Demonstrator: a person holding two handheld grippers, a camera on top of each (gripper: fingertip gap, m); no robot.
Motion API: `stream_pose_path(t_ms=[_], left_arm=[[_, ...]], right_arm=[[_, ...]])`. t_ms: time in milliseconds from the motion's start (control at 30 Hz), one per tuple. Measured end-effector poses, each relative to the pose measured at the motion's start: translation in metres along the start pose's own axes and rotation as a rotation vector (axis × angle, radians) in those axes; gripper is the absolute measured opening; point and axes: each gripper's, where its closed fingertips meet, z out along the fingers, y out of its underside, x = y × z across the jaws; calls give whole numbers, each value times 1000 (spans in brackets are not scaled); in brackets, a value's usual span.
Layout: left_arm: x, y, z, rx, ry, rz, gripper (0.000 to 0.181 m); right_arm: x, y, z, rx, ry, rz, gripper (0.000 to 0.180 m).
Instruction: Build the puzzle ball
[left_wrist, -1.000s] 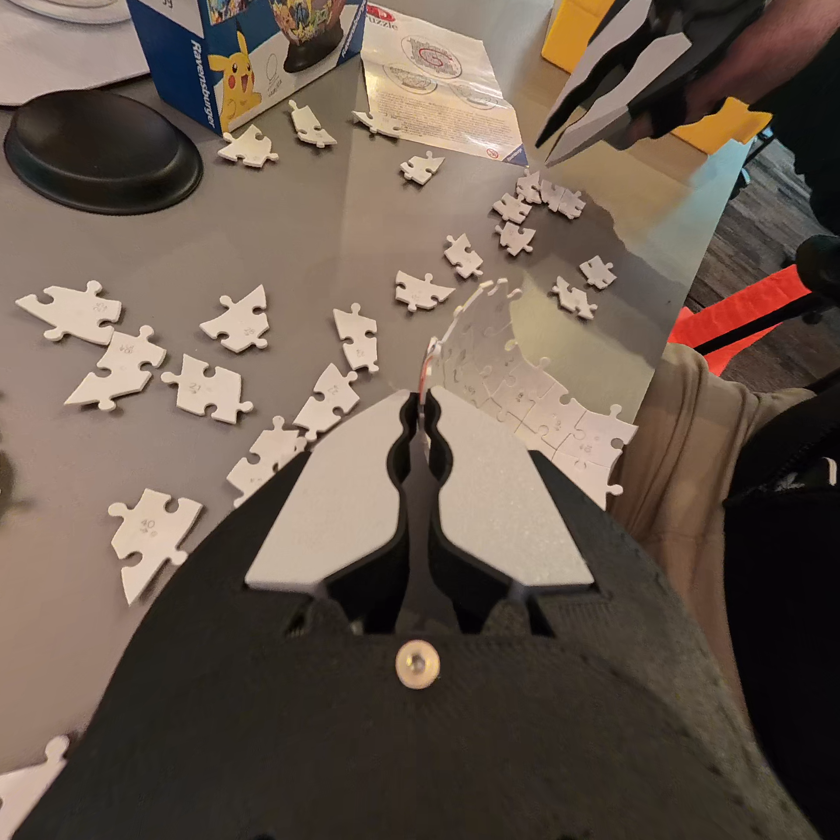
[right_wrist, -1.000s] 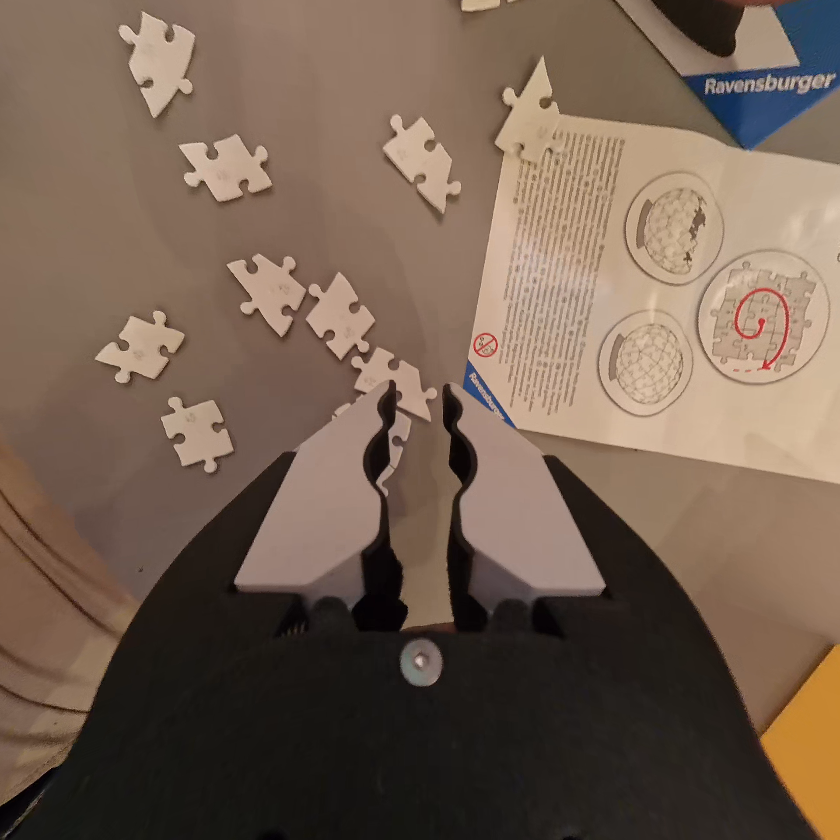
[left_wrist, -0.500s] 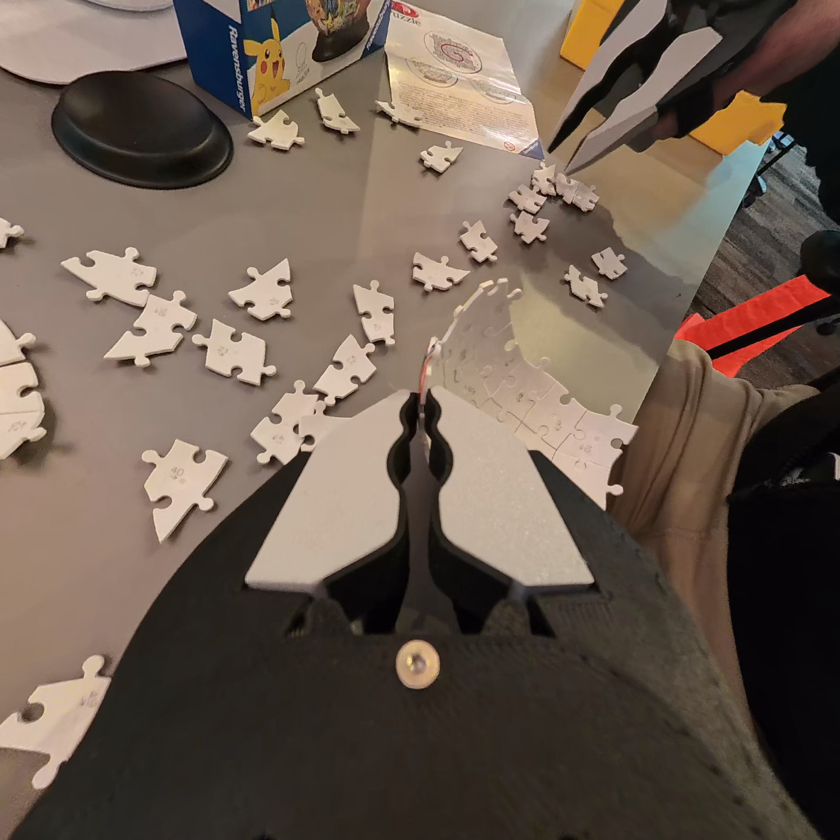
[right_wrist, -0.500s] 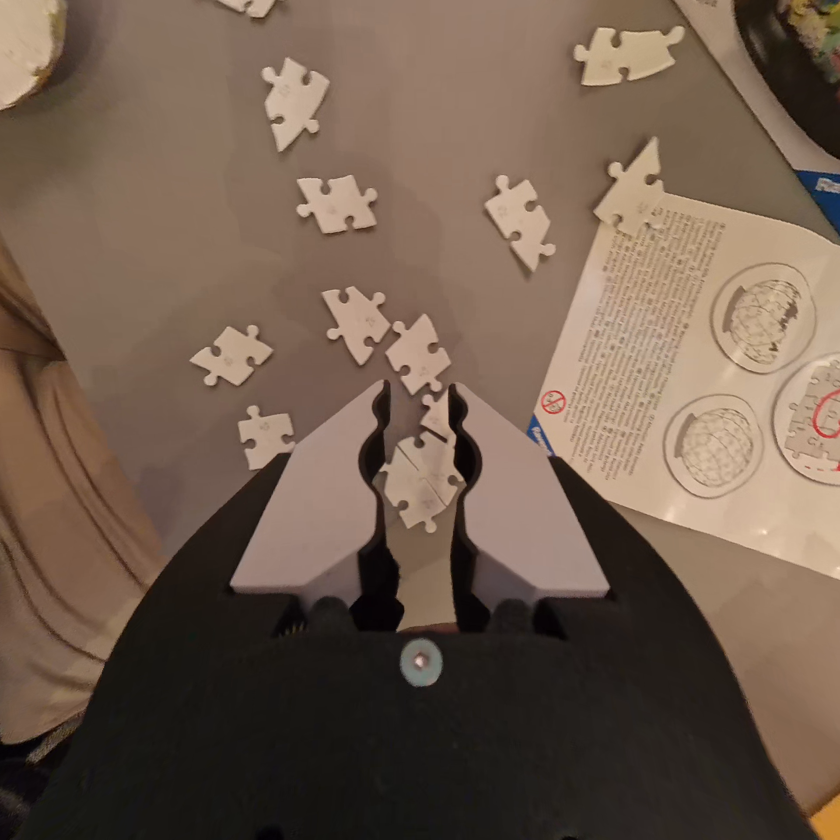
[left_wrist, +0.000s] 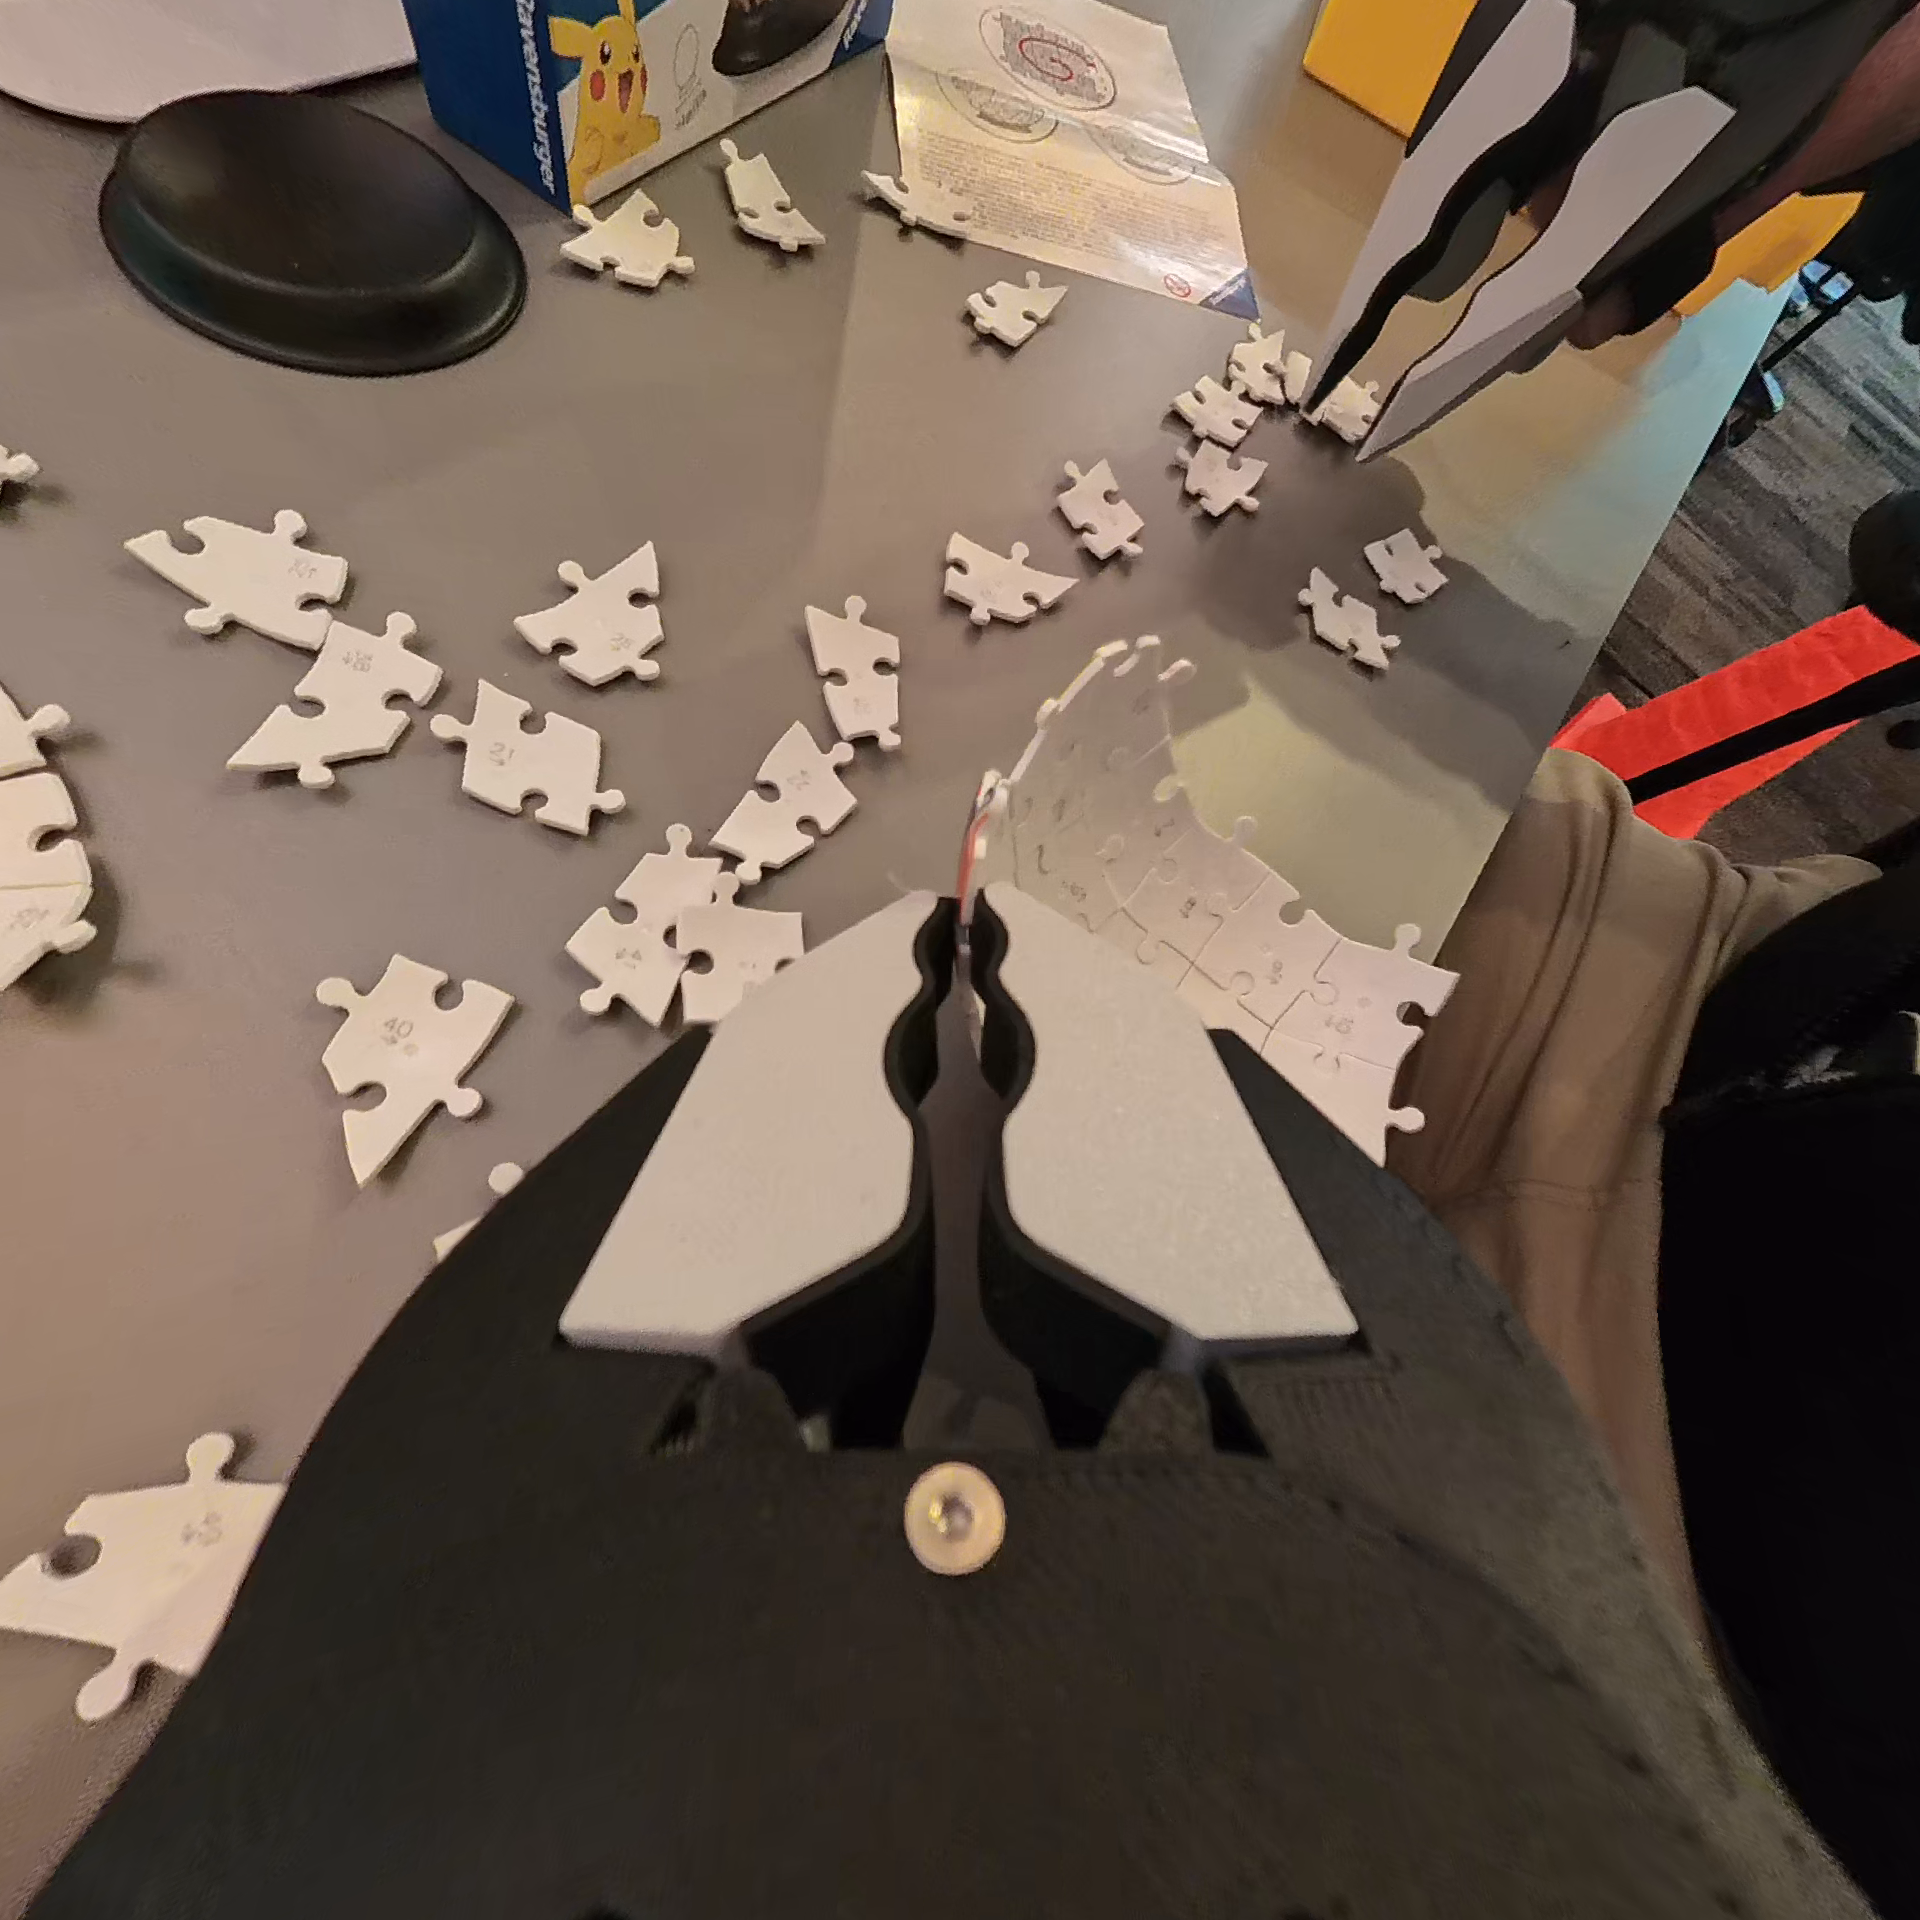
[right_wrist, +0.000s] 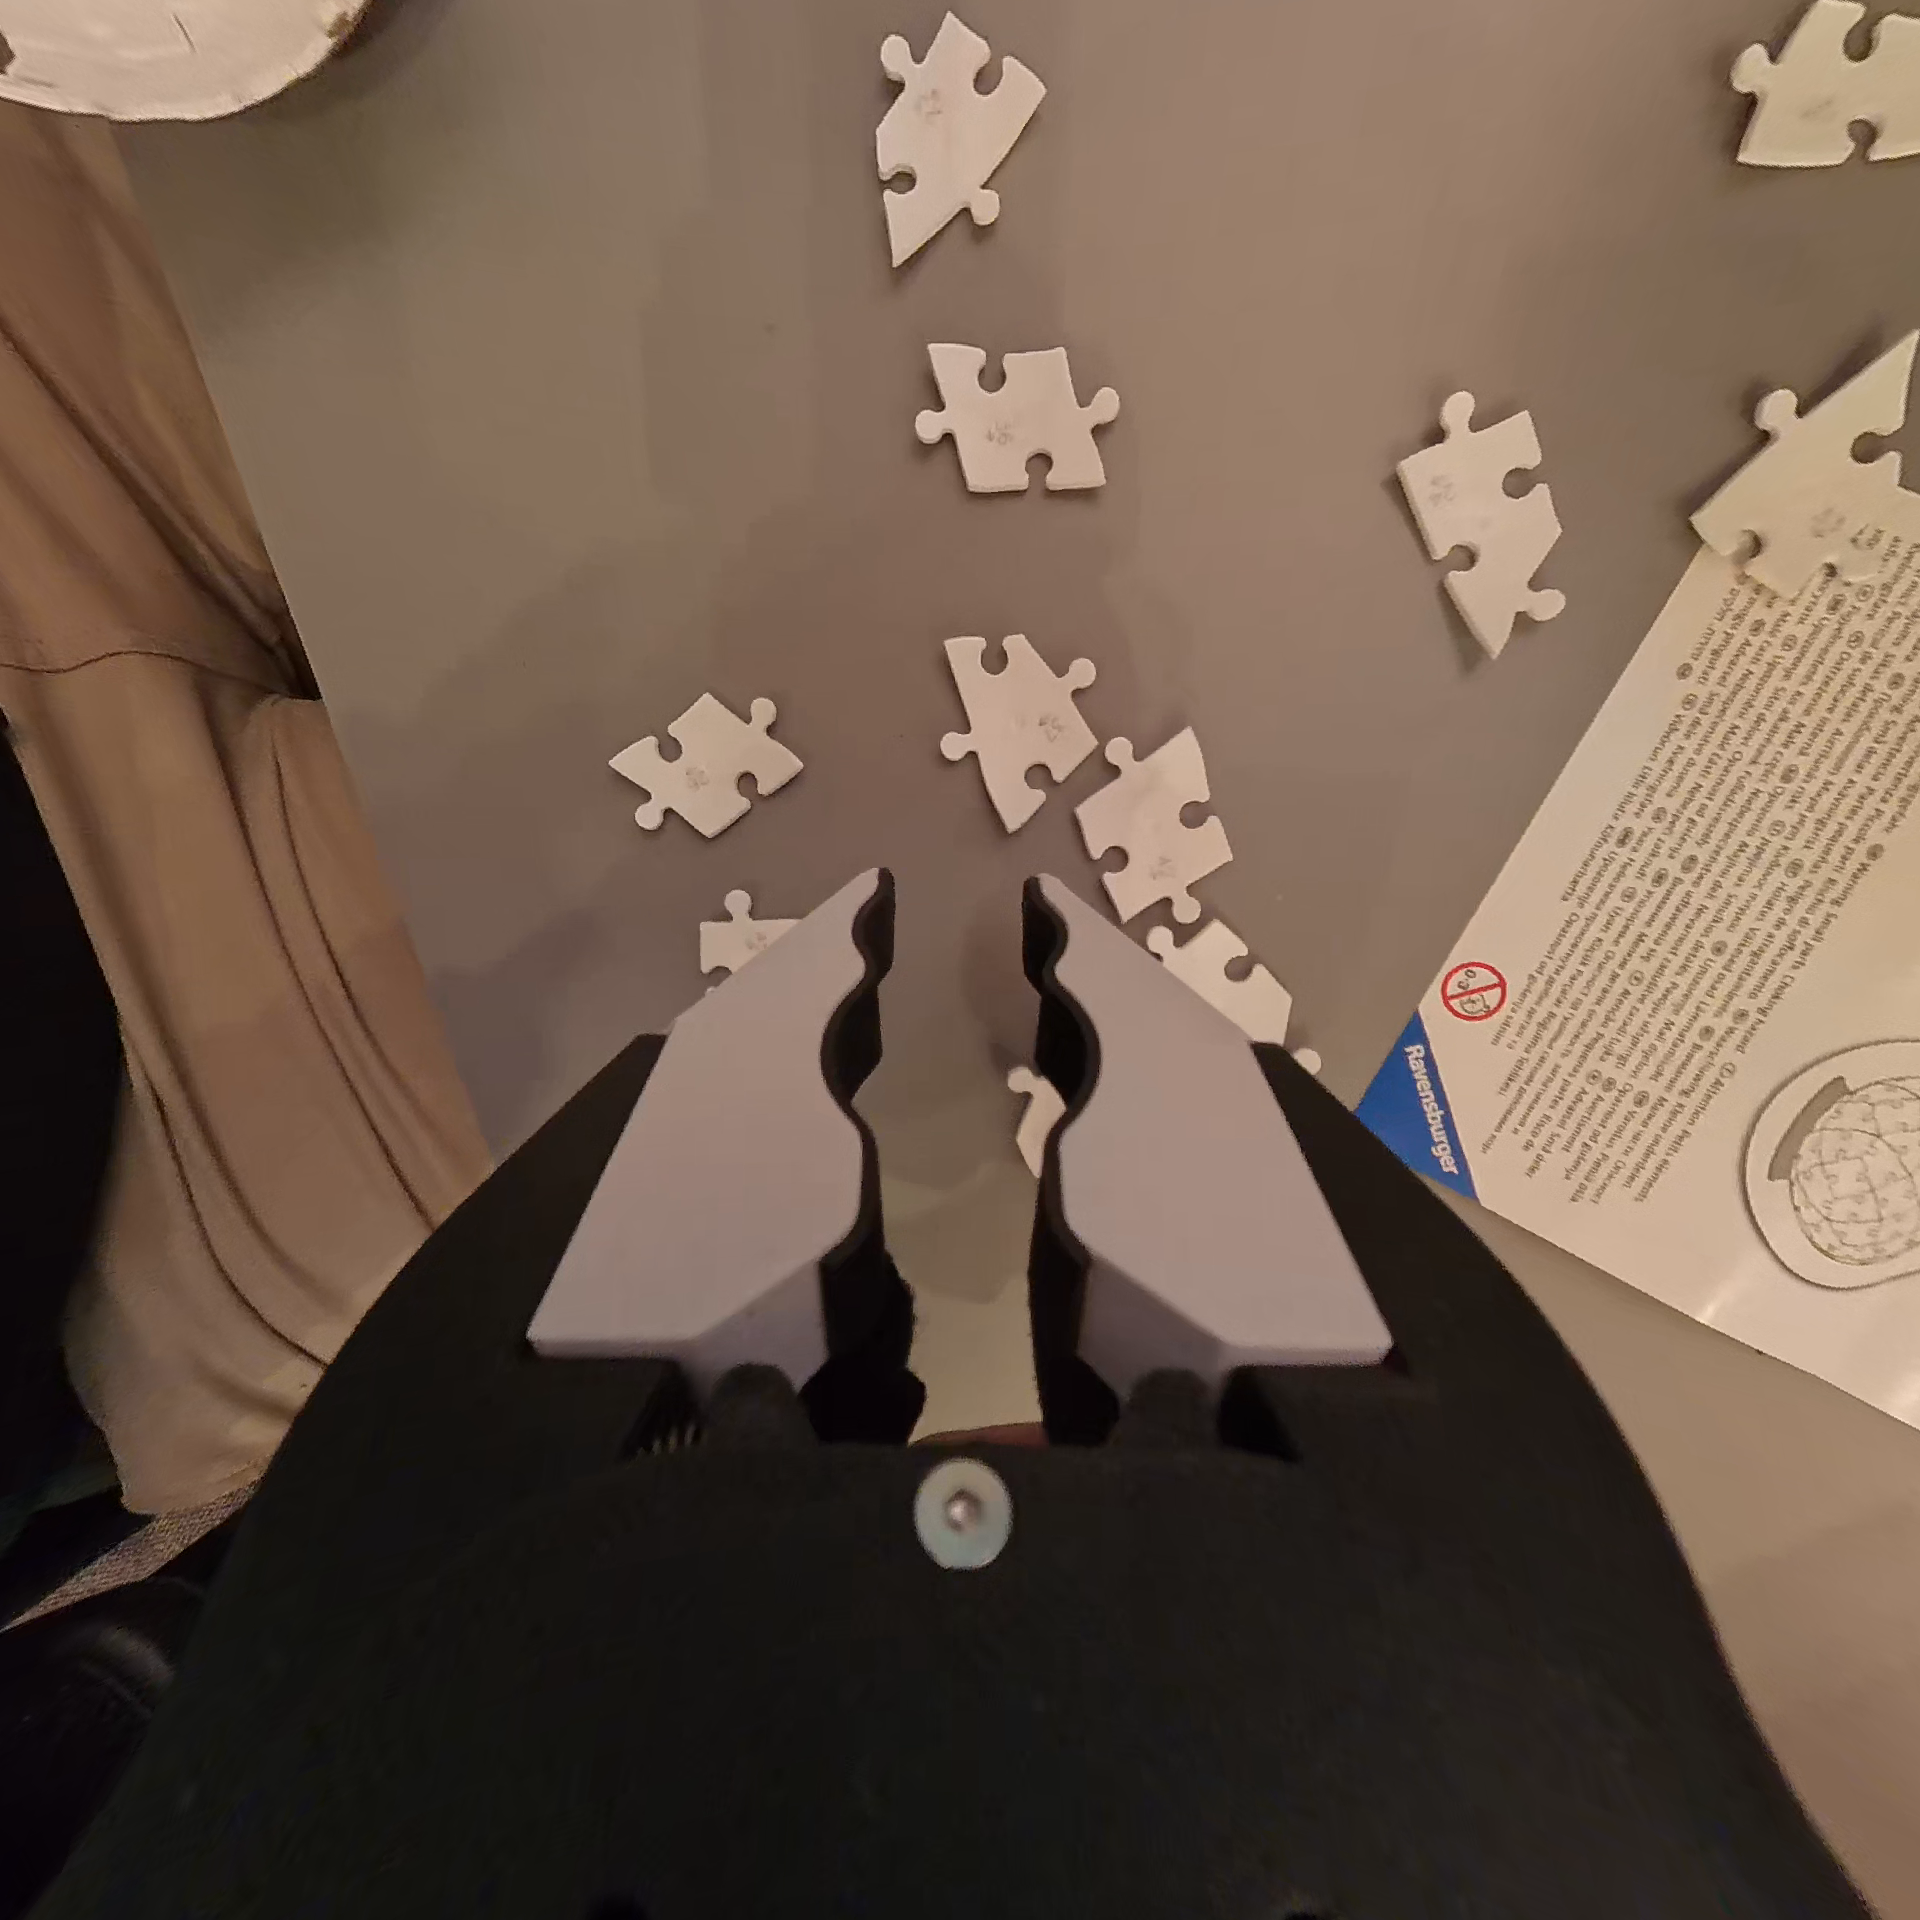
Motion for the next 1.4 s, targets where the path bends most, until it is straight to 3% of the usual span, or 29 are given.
stream_pose_path(t_ms=[767, 1133, 1400], left_arm=[[-10, 19, -13, 23, -50, -91, 2], [-12, 28, -26, 36, -67, -104, 2], [-16, 35, -40, 45, -95, -117, 2]], right_arm=[[4, -47, 14, 90, 22, -53, 24], [-8, -120, 45, 232, 32, -188, 36], [-24, -173, 91, 213, -20, -417, 29]])
